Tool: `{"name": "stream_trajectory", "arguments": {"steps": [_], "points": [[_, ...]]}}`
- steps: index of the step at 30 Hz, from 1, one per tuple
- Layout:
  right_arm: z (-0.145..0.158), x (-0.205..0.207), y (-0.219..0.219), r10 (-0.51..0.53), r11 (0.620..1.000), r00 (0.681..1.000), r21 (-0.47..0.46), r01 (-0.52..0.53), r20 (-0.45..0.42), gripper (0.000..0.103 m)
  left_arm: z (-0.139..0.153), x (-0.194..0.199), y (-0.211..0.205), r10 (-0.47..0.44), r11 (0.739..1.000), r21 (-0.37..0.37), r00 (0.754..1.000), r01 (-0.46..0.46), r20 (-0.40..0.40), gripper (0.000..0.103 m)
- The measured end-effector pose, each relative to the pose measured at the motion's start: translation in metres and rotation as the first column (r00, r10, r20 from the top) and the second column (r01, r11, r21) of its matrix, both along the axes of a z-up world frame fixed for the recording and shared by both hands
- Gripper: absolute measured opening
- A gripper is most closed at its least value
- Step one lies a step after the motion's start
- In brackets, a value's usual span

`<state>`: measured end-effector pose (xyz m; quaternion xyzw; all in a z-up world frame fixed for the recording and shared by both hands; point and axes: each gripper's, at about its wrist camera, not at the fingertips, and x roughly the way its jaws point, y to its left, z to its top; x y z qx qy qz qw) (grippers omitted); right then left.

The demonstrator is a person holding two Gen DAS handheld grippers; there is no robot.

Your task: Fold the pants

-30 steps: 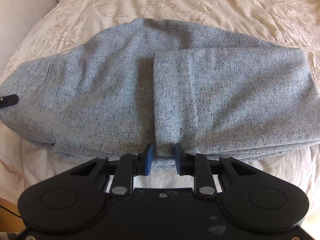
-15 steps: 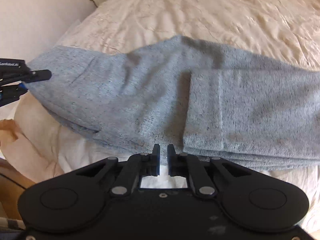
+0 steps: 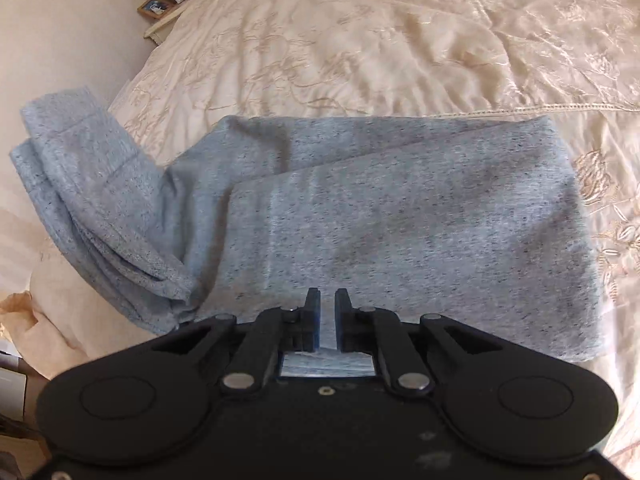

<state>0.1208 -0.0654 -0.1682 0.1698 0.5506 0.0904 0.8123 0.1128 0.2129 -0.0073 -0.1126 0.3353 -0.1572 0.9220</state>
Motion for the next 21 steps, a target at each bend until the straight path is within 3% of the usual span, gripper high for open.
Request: {"name": "stream_trajectory", "arguments": {"steps": [3, 7, 11, 14, 18, 21], "points": [[0.0, 0.0, -0.029, -0.011, 1.0, 1.0, -0.017, 0.01, -0.004, 0.011, -0.027, 0.004, -0.042, -0.022, 0.999, -0.045, 0.995, 0.018, -0.095, 0.004], [0.006, -0.005, -0.051, -0.006, 1.0, 1.0, -0.02, 0.006, 0.0, 0.012, -0.06, -0.002, -0.049, 0.055, 0.998, 0.007, 0.972, -0.055, -0.227, 0.007], [0.007, -0.005, -0.057, 0.005, 1.0, 1.0, 0.001, -0.005, -0.007, 0.012, -0.079, -0.004, -0.006, 0.19, 0.981, 0.036, 0.934, -0.188, -0.303, 0.01], [0.008, 0.003, -0.042, 0.03, 0.999, 1.0, 0.011, -0.03, -0.004, 0.013, -0.08, -0.01, 0.041, 0.304, 0.952, 0.055, 0.903, -0.302, -0.304, 0.01], [0.015, 0.025, -0.006, 0.076, 0.996, 0.997, 0.037, -0.077, 0.017, 0.018, -0.074, -0.017, 0.091, 0.406, 0.912, 0.062, 0.876, -0.405, -0.259, 0.044], [0.022, 0.049, 0.027, 0.107, 0.992, 0.994, 0.061, -0.109, 0.035, 0.022, -0.081, -0.019, 0.126, 0.463, 0.884, 0.057, 0.85, -0.464, -0.252, 0.045]]}}
